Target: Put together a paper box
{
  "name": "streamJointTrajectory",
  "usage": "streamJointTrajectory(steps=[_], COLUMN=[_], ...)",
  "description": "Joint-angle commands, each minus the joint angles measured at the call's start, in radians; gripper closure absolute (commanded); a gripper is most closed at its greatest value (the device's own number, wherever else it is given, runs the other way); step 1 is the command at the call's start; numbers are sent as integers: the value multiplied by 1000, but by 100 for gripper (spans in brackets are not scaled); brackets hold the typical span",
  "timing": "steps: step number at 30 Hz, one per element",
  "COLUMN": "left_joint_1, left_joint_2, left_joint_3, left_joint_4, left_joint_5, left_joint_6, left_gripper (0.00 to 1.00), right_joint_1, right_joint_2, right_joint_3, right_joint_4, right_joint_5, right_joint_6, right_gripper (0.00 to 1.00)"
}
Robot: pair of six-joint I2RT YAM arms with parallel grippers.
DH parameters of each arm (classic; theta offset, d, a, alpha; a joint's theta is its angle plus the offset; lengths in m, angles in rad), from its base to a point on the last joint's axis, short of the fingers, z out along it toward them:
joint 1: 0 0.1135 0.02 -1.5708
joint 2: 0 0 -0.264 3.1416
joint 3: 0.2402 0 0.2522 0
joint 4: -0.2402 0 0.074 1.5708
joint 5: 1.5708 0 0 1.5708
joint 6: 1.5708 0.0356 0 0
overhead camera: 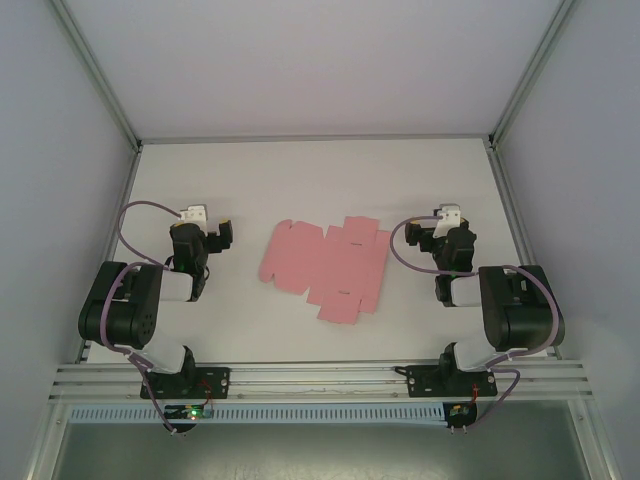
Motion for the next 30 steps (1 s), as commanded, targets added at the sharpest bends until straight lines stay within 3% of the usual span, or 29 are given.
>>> streamJointTrajectory(steps=[1,5,11,13,16,22,30], left_joint_1=[14,13,12,3,-9,-12,-88], left_joint_2=[-10,-70,-158,-159,-202,-303,-222], left_joint_3=[5,43,223,257,321,342,309], left_joint_4=[-4,-115,-566,-622,-745,-834,-862], left_joint_5=[2,-30,61,138,133,274,483], left_joint_6=[15,3,-74,-35,-101,-298,-405], left_gripper=[0,0,0,0,0,0,0], right_joint_1=[13,26,103,134,159,244,407], right_joint_2=[-56,-130,-301,-341,-389,-432,-317], right_joint_3=[50,71,159,185,240,333,362], right_joint_4=[-77,-173,-502,-589,-746,-977,-1068], right_joint_5=[40,76,184,223,200,158,81], right_joint_6=[-10,-13,30,59,156,258,337], right_gripper=[2,2,2,2,2,3,11])
